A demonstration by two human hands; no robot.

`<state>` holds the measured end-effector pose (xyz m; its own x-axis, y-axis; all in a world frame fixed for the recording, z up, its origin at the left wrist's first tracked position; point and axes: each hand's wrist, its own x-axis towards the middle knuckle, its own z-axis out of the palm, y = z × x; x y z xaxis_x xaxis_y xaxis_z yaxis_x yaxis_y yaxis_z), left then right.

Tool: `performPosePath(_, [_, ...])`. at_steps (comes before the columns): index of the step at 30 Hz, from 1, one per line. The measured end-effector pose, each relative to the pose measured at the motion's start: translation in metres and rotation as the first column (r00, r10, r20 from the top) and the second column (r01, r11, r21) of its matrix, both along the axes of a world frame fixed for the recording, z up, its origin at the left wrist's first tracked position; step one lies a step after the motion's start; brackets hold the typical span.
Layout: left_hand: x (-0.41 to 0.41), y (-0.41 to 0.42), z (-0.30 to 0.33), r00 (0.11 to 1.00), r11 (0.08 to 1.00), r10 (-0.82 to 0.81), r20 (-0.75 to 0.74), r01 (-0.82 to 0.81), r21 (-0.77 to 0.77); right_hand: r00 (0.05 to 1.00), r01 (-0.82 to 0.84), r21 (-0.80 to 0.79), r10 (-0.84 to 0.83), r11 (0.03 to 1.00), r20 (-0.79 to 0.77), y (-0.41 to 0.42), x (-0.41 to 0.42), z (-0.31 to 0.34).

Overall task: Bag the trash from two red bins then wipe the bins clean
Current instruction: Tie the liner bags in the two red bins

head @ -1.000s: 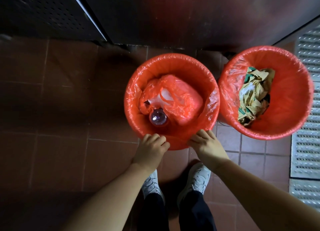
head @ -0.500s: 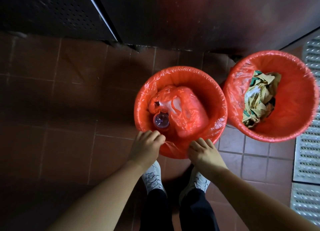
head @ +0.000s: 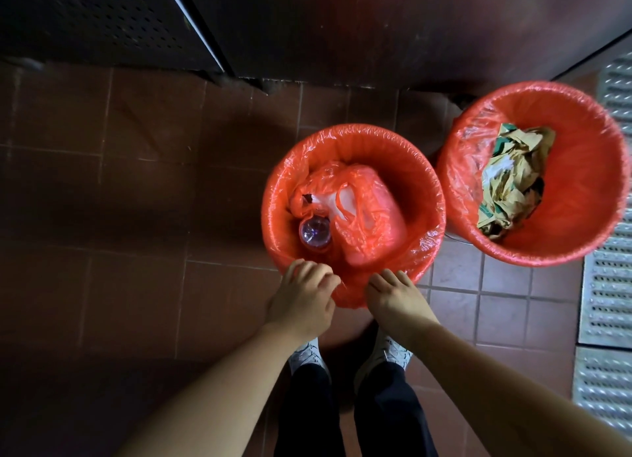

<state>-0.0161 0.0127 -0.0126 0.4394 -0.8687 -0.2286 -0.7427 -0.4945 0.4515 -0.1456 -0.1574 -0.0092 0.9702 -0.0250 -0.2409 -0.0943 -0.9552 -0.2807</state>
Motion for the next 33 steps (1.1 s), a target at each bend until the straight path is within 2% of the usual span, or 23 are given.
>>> performPosePath(5, [-0.02,0.003,-0.005,0.998,0.996,-0.064,0.008,0.064,0.065,0.981,0.193,0.005,-0.193,0.981,-0.02,0.008,0.023,-0.001])
performPosePath(9, [-0.025,-0.007,-0.008,0.998,0.993,-0.022,0.065,0.014,0.117,0.967,0.245,0.015,-0.243,0.969,-0.08,0.008,0.033,-0.004])
performPosePath(12, [-0.027,-0.015,-0.009,0.996,0.994,0.017,0.091,-0.027,0.106,0.972,0.23,0.031,-0.228,0.973,-0.054,0.003,0.023,-0.002])
performPosePath(15, [-0.016,-0.029,-0.006,0.983,0.985,0.146,0.107,-0.155,0.078,0.975,0.219,0.055,-0.217,0.974,-0.043,-0.011,0.003,0.003])
performPosePath(17, [-0.003,-0.04,-0.001,0.952,0.953,0.286,0.105,-0.294,0.07,0.973,0.223,0.032,-0.221,0.974,-0.065,-0.024,-0.012,0.006])
performPosePath(19, [0.008,-0.047,0.004,0.933,0.933,0.346,0.096,-0.353,0.067,0.973,0.21,-0.003,-0.21,0.978,-0.095,-0.036,-0.022,0.009])
performPosePath(26, [0.005,-0.052,0.006,0.945,0.943,0.328,-0.003,-0.328,0.051,0.969,0.212,-0.057,-0.217,0.976,-0.121,-0.054,-0.013,0.006])
performPosePath(33, [-0.001,-0.039,0.011,0.984,0.983,0.175,0.012,-0.176,0.049,0.904,0.421,0.025,-0.418,0.907,-0.087,-0.054,0.028,0.019])
